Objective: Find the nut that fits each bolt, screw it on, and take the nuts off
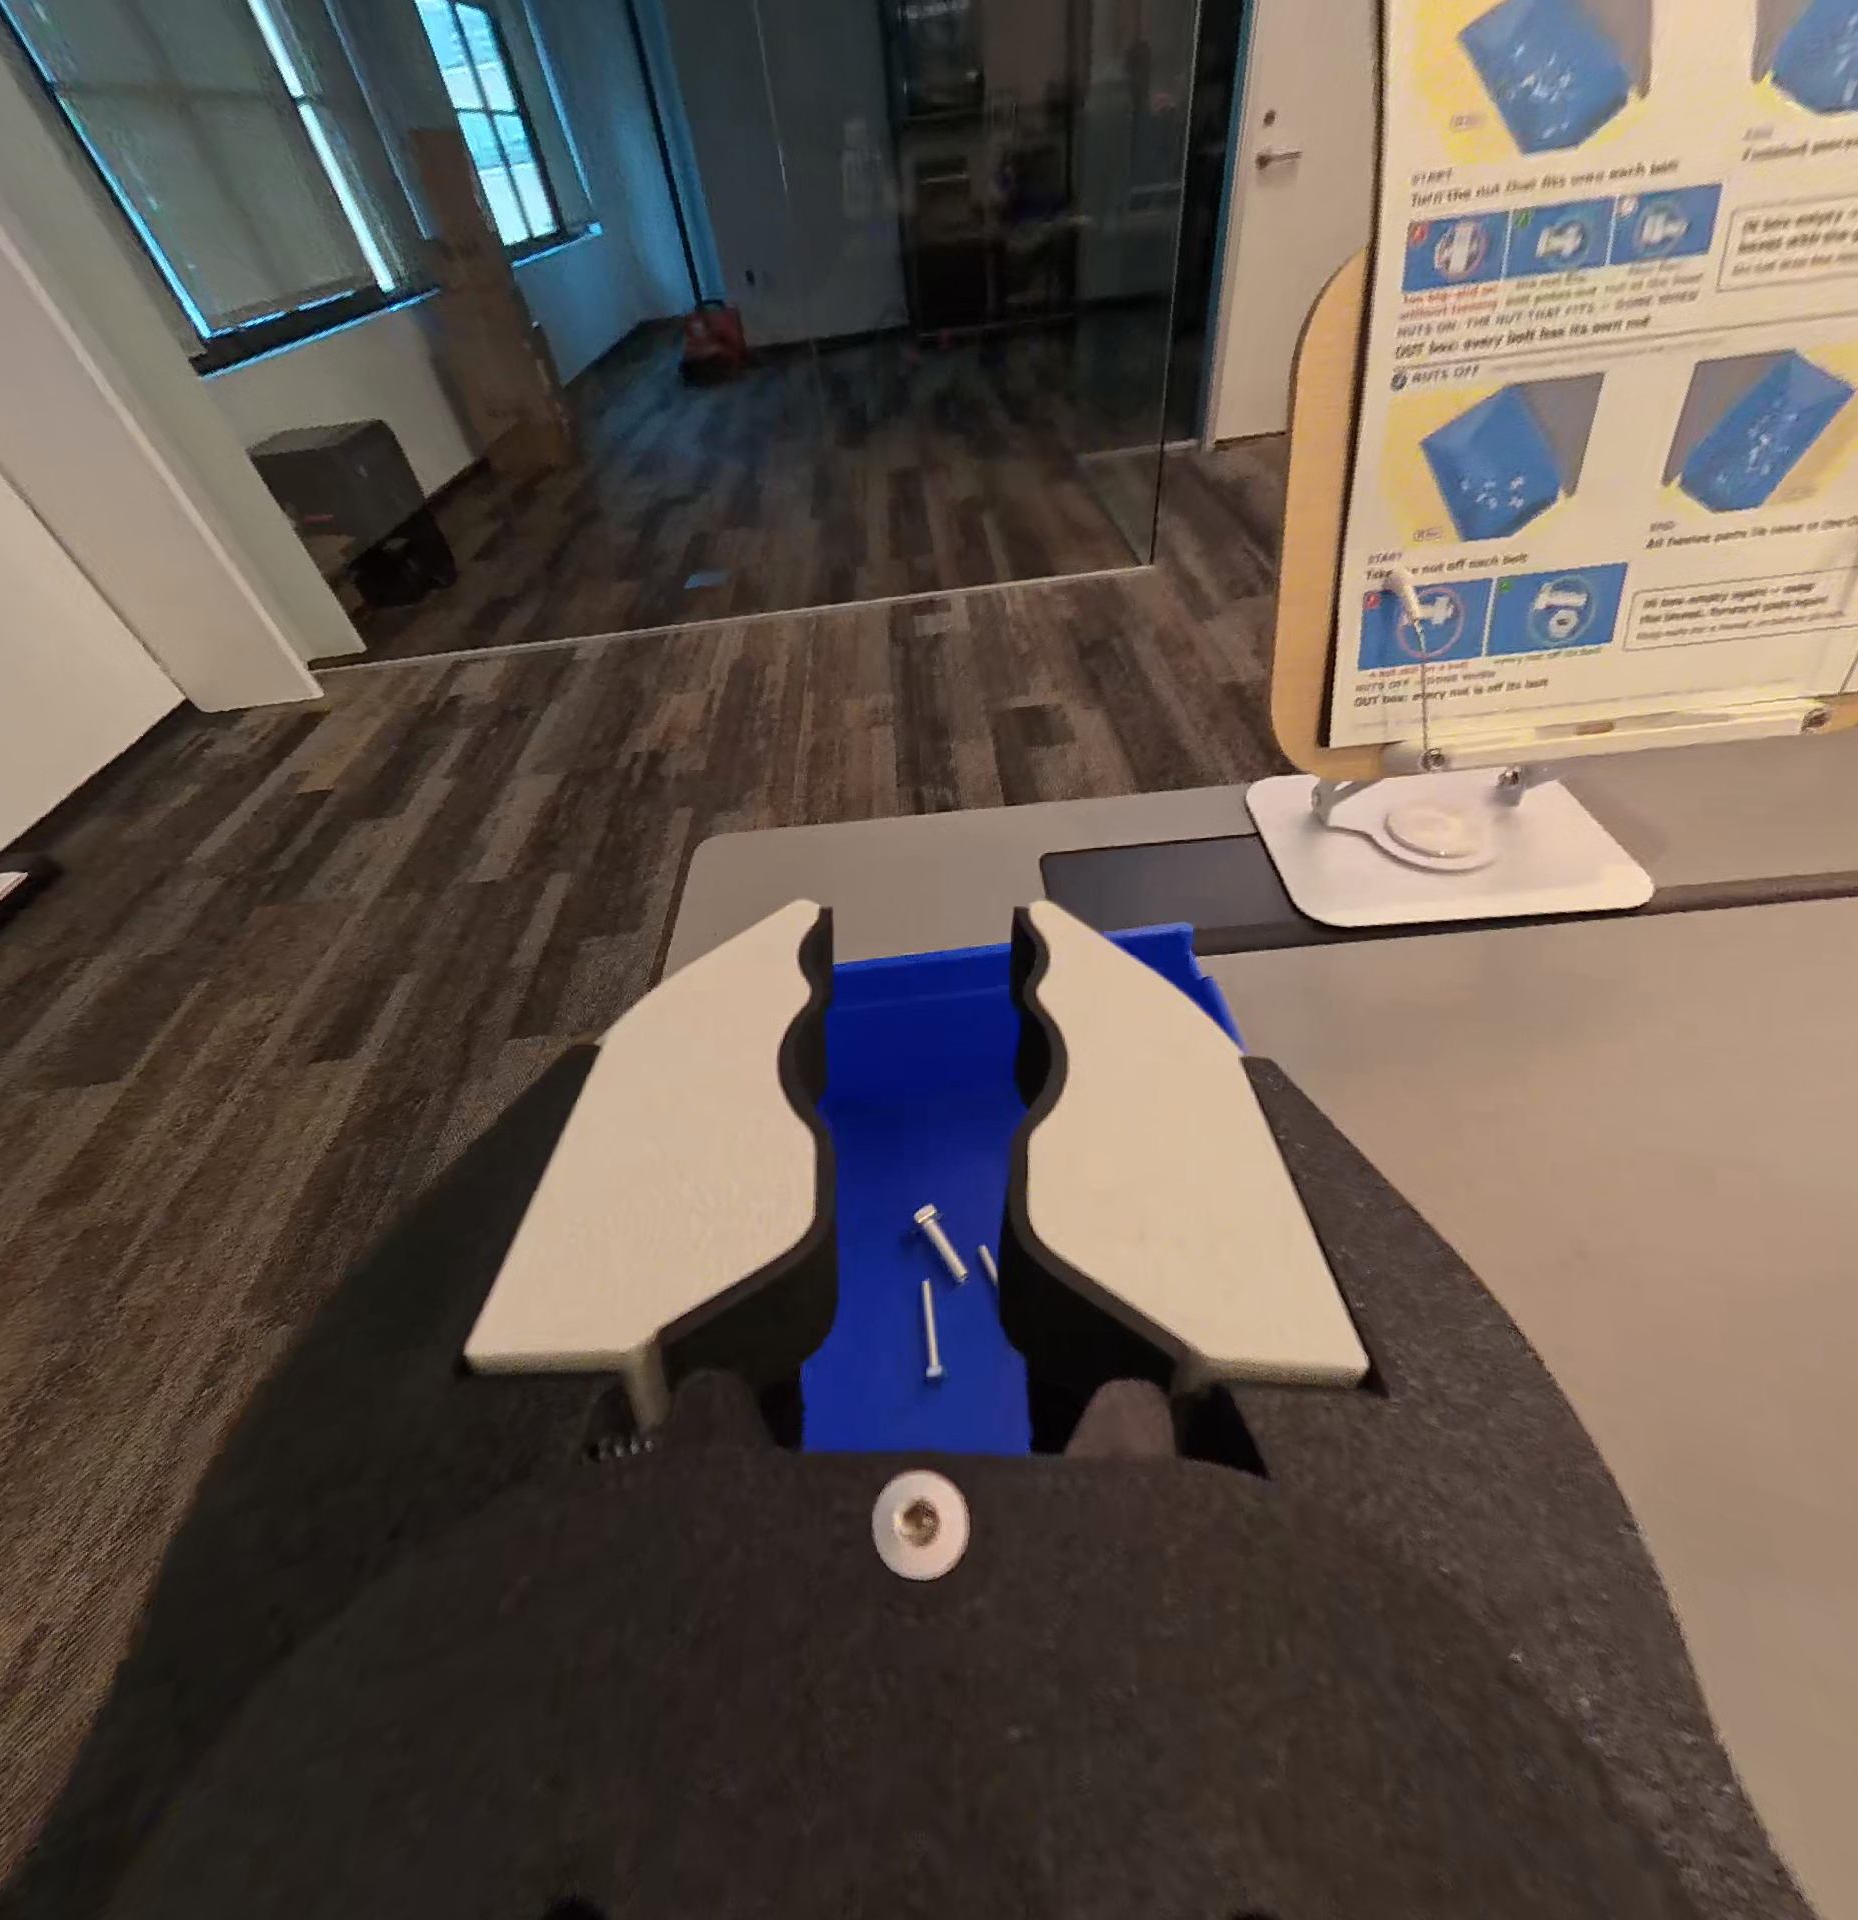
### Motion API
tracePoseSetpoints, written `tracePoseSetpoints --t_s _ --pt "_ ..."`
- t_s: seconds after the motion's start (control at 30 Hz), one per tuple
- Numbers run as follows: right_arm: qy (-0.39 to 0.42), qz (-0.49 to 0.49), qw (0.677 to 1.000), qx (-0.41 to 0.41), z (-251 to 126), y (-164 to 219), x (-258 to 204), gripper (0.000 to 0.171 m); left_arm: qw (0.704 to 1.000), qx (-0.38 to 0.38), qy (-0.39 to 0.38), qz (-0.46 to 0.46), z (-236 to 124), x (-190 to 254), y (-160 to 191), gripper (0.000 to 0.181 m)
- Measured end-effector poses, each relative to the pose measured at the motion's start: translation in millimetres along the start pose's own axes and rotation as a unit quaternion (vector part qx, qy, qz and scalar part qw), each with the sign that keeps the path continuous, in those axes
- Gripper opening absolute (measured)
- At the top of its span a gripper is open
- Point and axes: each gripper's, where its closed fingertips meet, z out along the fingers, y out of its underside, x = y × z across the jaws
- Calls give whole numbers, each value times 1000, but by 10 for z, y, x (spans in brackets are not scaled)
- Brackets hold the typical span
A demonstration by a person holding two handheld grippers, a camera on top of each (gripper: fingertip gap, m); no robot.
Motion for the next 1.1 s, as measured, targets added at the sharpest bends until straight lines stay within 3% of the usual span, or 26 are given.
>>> tracePoseSetpoints --t_s 0.4,1.1 --pt "4 -12 998 -54 92 242 -7 48 998 -40 -32 22 35 -60 125 32" --pt "8 -12 997 -71 115 324 4 47 997 -66 -45 10 65 -168 234 32"
